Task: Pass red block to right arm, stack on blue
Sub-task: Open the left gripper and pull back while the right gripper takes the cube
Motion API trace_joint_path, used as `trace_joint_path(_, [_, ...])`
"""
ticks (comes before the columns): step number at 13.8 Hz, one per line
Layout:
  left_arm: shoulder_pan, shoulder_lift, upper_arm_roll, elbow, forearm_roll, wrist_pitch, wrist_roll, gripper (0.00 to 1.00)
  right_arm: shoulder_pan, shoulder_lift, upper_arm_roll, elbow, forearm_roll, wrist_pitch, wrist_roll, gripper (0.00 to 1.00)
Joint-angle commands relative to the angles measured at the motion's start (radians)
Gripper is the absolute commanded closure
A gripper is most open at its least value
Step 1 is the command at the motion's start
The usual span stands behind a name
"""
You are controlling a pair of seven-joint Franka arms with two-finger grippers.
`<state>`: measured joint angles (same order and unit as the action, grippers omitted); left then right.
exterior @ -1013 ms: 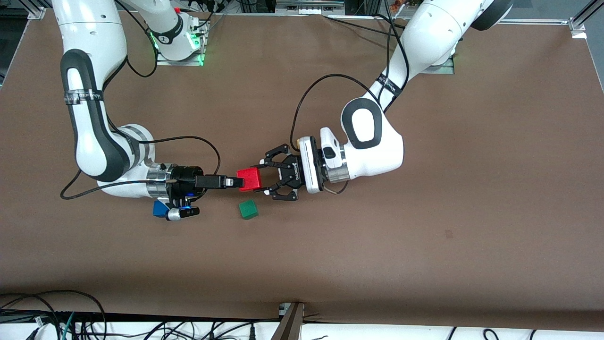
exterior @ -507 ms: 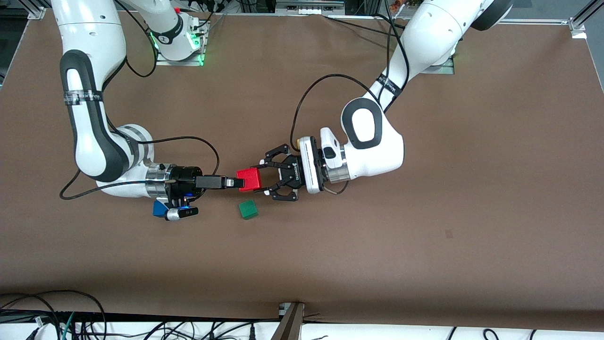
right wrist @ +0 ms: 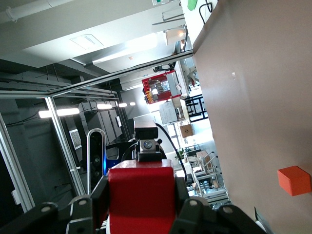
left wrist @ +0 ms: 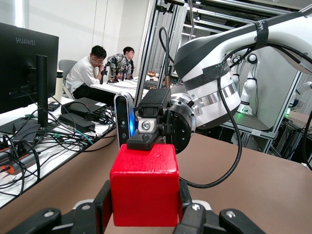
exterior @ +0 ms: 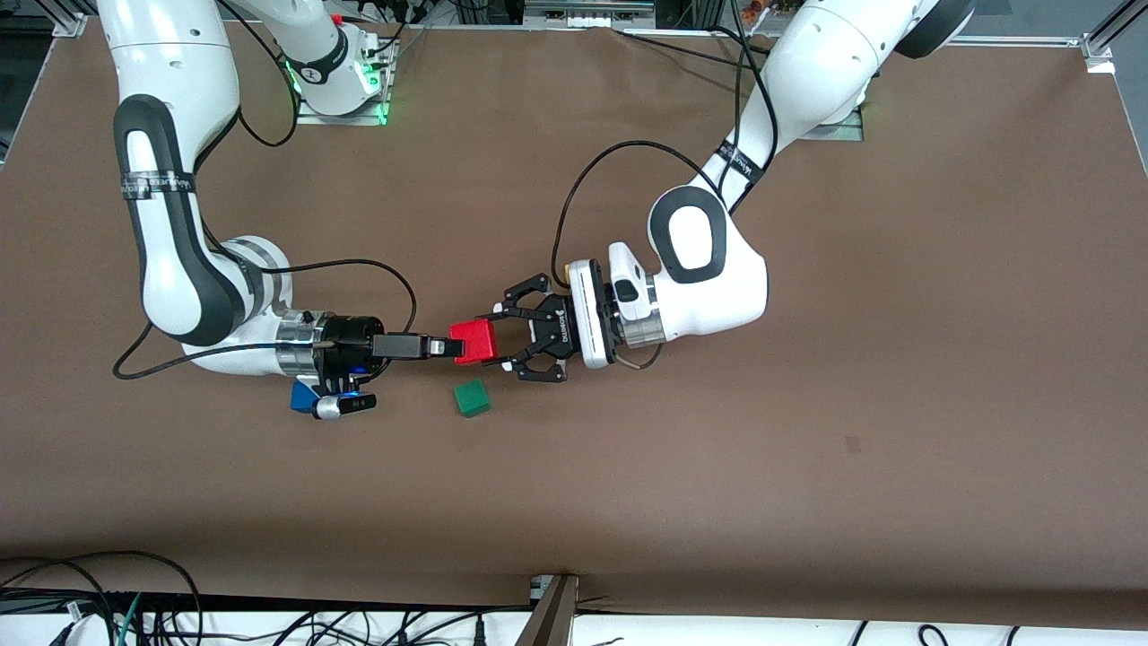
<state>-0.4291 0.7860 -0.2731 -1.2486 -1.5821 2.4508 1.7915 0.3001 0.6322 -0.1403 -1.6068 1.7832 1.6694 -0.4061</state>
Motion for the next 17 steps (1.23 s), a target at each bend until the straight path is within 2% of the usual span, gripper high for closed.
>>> trace_joint_path(1, [-0.016,0.024,0.011,0.035,-0.033,0.01,0.022,1.0,-0.024,-0.031,0.001,-0.022,-0.007,-0.002,0.0,0.92])
trace_joint_path(2, [-0.017,0.024,0.012,0.035,-0.033,0.01,0.022,1.0,-0.027,-0.035,-0.005,-0.016,-0.024,-0.003,0.004,0.96])
trace_joint_path(3, [-0.017,0.024,0.012,0.035,-0.033,0.01,0.022,0.81,-0.027,-0.04,-0.028,0.001,-0.051,-0.007,0.012,0.97])
trace_joint_path(4, [-0.017,0.025,0.012,0.038,-0.032,0.01,0.026,0.19,-0.027,-0.048,-0.041,0.007,-0.071,-0.008,0.018,0.98])
trace_joint_path(5, [-0.017,0.027,0.012,0.046,-0.032,0.01,0.026,0.0,-0.029,-0.051,-0.045,0.007,-0.09,-0.016,0.029,0.99])
trace_joint_path(7, [-0.019,0.03,0.012,0.047,-0.032,0.01,0.022,0.0,-0.029,-0.057,-0.065,0.011,-0.12,-0.023,0.029,1.0])
trace_joint_path(9, [-0.019,0.032,0.012,0.046,-0.032,0.01,0.02,0.0,-0.027,-0.066,-0.082,0.033,-0.201,-0.023,0.036,1.0])
trace_joint_path(13, [-0.01,0.033,0.023,0.035,-0.006,0.008,-0.007,0.0,-0.025,-0.121,-0.131,0.091,-0.477,-0.022,0.105,1.0])
trace_joint_path(15, [-0.008,0.032,0.034,0.031,0.028,0.007,-0.11,0.0,-0.025,-0.161,-0.151,0.091,-0.612,-0.01,0.11,1.0])
trace_joint_path(17, [-0.008,0.03,0.081,0.031,0.165,-0.006,-0.278,0.0,-0.024,-0.212,-0.156,0.073,-0.775,0.044,0.108,1.0])
